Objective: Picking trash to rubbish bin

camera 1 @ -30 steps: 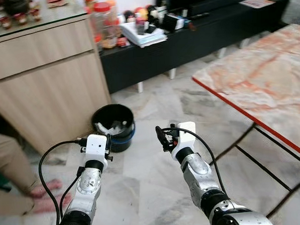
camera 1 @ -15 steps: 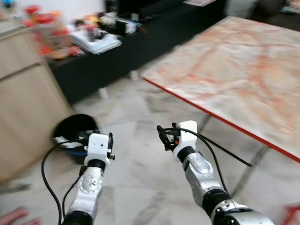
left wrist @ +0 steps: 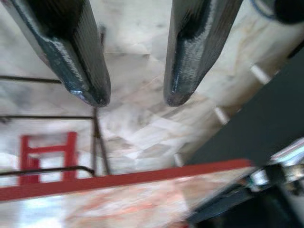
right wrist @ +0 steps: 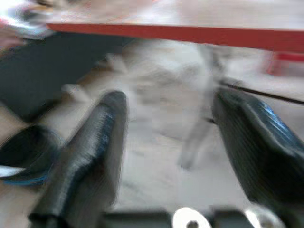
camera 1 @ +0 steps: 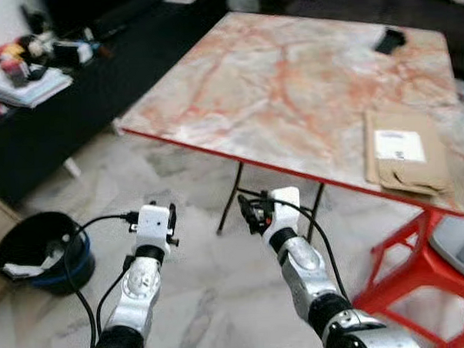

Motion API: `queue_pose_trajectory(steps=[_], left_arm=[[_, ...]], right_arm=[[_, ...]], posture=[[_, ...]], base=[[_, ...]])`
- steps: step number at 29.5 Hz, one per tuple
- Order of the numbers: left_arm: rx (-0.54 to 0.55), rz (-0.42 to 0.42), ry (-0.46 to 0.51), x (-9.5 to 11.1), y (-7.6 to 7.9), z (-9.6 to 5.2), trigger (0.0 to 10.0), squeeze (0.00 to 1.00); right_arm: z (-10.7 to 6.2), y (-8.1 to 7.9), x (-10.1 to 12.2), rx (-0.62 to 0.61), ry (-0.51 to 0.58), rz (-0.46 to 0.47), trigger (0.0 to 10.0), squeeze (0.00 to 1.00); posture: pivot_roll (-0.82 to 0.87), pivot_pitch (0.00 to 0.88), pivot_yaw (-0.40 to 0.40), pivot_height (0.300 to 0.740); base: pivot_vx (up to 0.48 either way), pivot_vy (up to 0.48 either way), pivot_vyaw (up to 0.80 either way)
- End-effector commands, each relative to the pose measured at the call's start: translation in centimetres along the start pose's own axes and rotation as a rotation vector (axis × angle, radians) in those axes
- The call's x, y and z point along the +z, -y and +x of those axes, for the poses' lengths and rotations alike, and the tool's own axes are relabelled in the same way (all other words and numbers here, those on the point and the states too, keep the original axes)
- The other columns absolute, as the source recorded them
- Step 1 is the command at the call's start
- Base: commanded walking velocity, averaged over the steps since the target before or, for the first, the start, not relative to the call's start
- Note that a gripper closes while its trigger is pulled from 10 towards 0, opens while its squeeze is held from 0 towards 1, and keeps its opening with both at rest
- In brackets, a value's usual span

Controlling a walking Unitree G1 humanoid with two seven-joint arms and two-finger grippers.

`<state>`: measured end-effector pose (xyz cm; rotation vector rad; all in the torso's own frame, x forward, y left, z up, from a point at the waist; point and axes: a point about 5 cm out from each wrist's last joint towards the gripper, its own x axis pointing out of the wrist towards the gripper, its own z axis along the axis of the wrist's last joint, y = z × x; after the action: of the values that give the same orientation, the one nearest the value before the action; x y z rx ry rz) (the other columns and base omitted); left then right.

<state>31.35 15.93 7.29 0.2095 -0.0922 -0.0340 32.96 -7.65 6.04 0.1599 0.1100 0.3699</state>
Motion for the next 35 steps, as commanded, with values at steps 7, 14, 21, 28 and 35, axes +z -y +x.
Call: queue_pose_trajectory(steps=[7,14,21,28,35], left_arm=[[-0.027,0.015,0.018,0.4,0.4,0.0,10.0,0.0],[-0.041,0.012,0.024,0.6,0.6,0.2,10.0,0.0],[-0.057,0.007,0.033,0.9,0.9,0.3,10.0,0.0],[-0.059,0.002,0.038,1.1,1.0,0.4,10.0,0.0],[-0.066,-0.009,0.059,1.8,1.1,0.9,10.0,0.0]], right_arm=[[0.1,0.1,0.4,-0.009,0.02,-0.001,10.0,0.0],[0.2,0.1,0.5,-0.009,0.026,-0.001,10.0,0.0],[0.2,0.1,0.6,-0.008,0.026,-0.002,10.0,0.0],[0.2,0.1,0.7,-0.008,0.034,-0.002,10.0,0.0],[0.5,-0.1,1.3,-0.001,0.065,0.005,10.0,0.0]], posture=[[0.1,0.133,0.001,0.74],[0.1,0.139,0.001,0.74],[0.1,0.141,-0.002,0.74],[0.09,0.141,-0.002,0.74],[0.09,0.144,-0.003,0.74]], base=[[0.0,0.0,-0.78],[0.0,0.0,-0.78],[0.0,0.0,-0.78],[0.0,0.0,-0.78],[0.0,0.0,-0.33]])
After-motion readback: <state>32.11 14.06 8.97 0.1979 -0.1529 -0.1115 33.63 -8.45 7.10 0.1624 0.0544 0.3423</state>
